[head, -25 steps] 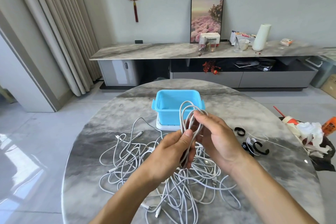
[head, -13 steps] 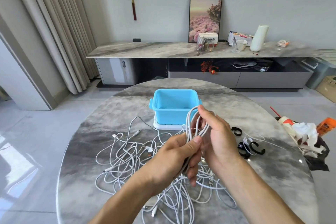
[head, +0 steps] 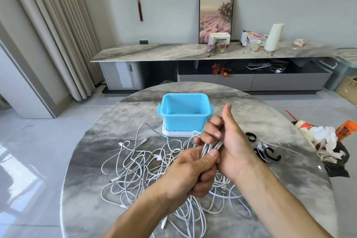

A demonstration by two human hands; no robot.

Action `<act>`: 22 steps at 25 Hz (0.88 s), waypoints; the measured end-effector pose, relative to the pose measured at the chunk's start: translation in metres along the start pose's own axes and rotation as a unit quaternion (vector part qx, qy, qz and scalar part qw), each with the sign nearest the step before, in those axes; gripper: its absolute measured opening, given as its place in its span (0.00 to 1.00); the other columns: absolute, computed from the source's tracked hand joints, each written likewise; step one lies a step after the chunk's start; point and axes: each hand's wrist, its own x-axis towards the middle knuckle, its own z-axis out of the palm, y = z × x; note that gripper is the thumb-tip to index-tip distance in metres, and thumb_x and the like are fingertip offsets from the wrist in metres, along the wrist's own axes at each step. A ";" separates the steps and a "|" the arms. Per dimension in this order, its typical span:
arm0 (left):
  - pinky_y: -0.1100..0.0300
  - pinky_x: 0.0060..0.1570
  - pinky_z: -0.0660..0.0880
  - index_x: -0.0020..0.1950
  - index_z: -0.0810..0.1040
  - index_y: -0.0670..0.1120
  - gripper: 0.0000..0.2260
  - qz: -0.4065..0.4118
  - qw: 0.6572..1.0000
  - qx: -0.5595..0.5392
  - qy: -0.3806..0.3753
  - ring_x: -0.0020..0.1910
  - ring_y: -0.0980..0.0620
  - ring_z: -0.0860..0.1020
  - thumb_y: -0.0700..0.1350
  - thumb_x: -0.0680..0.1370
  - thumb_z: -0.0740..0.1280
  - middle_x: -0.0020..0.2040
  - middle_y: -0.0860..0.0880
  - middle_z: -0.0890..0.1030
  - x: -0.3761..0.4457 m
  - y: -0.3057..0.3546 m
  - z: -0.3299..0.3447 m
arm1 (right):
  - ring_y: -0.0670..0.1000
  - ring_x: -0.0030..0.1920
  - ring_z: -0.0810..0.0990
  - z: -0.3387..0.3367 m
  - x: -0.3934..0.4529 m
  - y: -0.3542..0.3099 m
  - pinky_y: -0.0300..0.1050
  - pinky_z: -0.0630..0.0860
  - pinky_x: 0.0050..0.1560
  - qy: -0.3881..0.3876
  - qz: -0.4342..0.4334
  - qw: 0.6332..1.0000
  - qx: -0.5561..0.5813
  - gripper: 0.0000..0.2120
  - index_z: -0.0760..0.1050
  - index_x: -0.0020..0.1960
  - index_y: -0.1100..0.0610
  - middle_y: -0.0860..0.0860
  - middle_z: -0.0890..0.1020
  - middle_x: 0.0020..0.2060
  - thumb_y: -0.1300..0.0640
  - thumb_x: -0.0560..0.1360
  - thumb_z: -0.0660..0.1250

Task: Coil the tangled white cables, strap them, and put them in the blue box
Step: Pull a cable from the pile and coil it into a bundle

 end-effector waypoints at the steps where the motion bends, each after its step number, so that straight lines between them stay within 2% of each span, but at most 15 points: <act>1: 0.71 0.23 0.56 0.42 0.70 0.47 0.09 0.003 1.000 0.000 0.006 0.20 0.57 0.59 0.50 0.78 0.64 0.27 0.50 0.64 0.001 -0.003 0.002 | 0.47 0.23 0.67 -0.001 0.000 -0.002 0.46 0.71 0.38 0.012 0.000 1.000 -0.005 0.25 0.63 0.32 0.52 0.47 0.63 0.22 0.34 0.77 0.57; 2: 0.71 0.23 0.56 0.42 0.71 0.47 0.09 0.006 1.000 -0.003 0.012 0.20 0.57 0.59 0.50 0.78 0.64 0.27 0.50 0.64 0.002 -0.004 0.004 | 0.48 0.24 0.68 -0.001 0.000 -0.004 0.47 0.71 0.37 0.018 -0.001 1.000 -0.010 0.25 0.62 0.31 0.52 0.48 0.64 0.23 0.35 0.77 0.58; 4: 0.71 0.23 0.56 0.42 0.72 0.47 0.10 0.007 1.000 -0.013 0.023 0.20 0.57 0.59 0.52 0.77 0.64 0.27 0.50 0.64 0.004 -0.005 0.004 | 0.50 0.26 0.72 -0.001 -0.001 -0.006 0.47 0.73 0.35 0.026 -0.010 0.999 -0.040 0.24 0.70 0.34 0.55 0.50 0.70 0.25 0.37 0.78 0.60; 5: 0.71 0.23 0.56 0.41 0.72 0.47 0.10 0.006 0.999 -0.017 0.027 0.20 0.57 0.59 0.52 0.77 0.64 0.27 0.50 0.64 0.004 -0.005 0.004 | 0.50 0.26 0.73 0.000 -0.001 -0.006 0.46 0.74 0.32 0.033 -0.023 0.998 -0.056 0.22 0.75 0.41 0.58 0.51 0.73 0.27 0.39 0.78 0.61; 7: 0.71 0.23 0.56 0.41 0.72 0.47 0.11 0.002 0.999 -0.019 0.032 0.20 0.57 0.59 0.53 0.77 0.64 0.27 0.50 0.64 0.004 -0.005 0.003 | 0.52 0.25 0.75 0.002 -0.002 -0.004 0.45 0.75 0.28 0.049 -0.064 0.995 -0.066 0.18 0.77 0.52 0.58 0.52 0.76 0.29 0.42 0.79 0.63; 8: 0.71 0.23 0.56 0.41 0.72 0.47 0.11 -0.002 0.999 -0.015 0.034 0.20 0.56 0.60 0.53 0.77 0.64 0.27 0.49 0.65 0.003 -0.005 0.002 | 0.52 0.24 0.76 0.003 -0.002 -0.002 0.46 0.75 0.28 0.059 -0.088 0.992 -0.064 0.17 0.77 0.50 0.57 0.52 0.77 0.29 0.43 0.79 0.62; 10: 0.69 0.22 0.57 0.41 0.72 0.46 0.11 -0.011 0.999 0.009 0.036 0.20 0.54 0.62 0.53 0.77 0.64 0.27 0.48 0.66 0.003 -0.007 0.002 | 0.53 0.22 0.74 0.004 -0.002 0.001 0.45 0.74 0.27 0.080 -0.119 0.987 -0.069 0.20 0.74 0.40 0.58 0.53 0.74 0.27 0.44 0.80 0.61; 12: 0.63 0.23 0.58 0.41 0.71 0.45 0.12 -0.007 0.998 0.052 0.025 0.21 0.51 0.65 0.52 0.77 0.64 0.27 0.46 0.69 0.002 -0.008 0.000 | 0.52 0.21 0.71 0.005 -0.003 0.003 0.43 0.72 0.24 0.098 -0.122 0.984 -0.084 0.24 0.69 0.33 0.57 0.52 0.70 0.25 0.42 0.80 0.60; 14: 0.56 0.27 0.60 0.40 0.71 0.44 0.11 -0.004 0.997 0.073 0.013 0.23 0.49 0.69 0.50 0.78 0.65 0.28 0.46 0.71 0.002 -0.005 -0.001 | 0.50 0.21 0.68 0.005 -0.003 0.001 0.42 0.72 0.23 0.101 -0.095 0.988 -0.064 0.25 0.64 0.31 0.55 0.51 0.67 0.23 0.40 0.80 0.60; 16: 0.60 0.26 0.66 0.42 0.72 0.44 0.09 -0.012 0.999 0.032 -0.005 0.24 0.50 0.72 0.49 0.78 0.64 0.28 0.47 0.71 0.001 0.001 -0.001 | 0.49 0.22 0.69 0.004 -0.003 -0.004 0.42 0.74 0.24 0.087 -0.043 0.995 0.010 0.25 0.63 0.31 0.54 0.50 0.68 0.24 0.40 0.79 0.61; 18: 0.64 0.22 0.68 0.43 0.72 0.45 0.08 -0.023 0.999 -0.022 -0.033 0.22 0.54 0.69 0.48 0.79 0.63 0.28 0.48 0.70 0.000 0.005 0.001 | 0.47 0.21 0.68 0.002 -0.002 -0.010 0.39 0.74 0.23 0.068 -0.012 0.996 0.059 0.24 0.64 0.31 0.54 0.49 0.68 0.23 0.40 0.78 0.62; 22: 0.72 0.19 0.53 0.41 0.72 0.48 0.10 -0.050 0.998 -0.041 -0.028 0.20 0.60 0.58 0.53 0.78 0.64 0.27 0.52 0.63 0.000 0.006 0.003 | 0.43 0.16 0.57 0.002 -0.003 -0.014 0.35 0.58 0.15 0.014 -0.013 0.999 0.036 0.22 0.66 0.35 0.53 0.46 0.61 0.20 0.40 0.80 0.59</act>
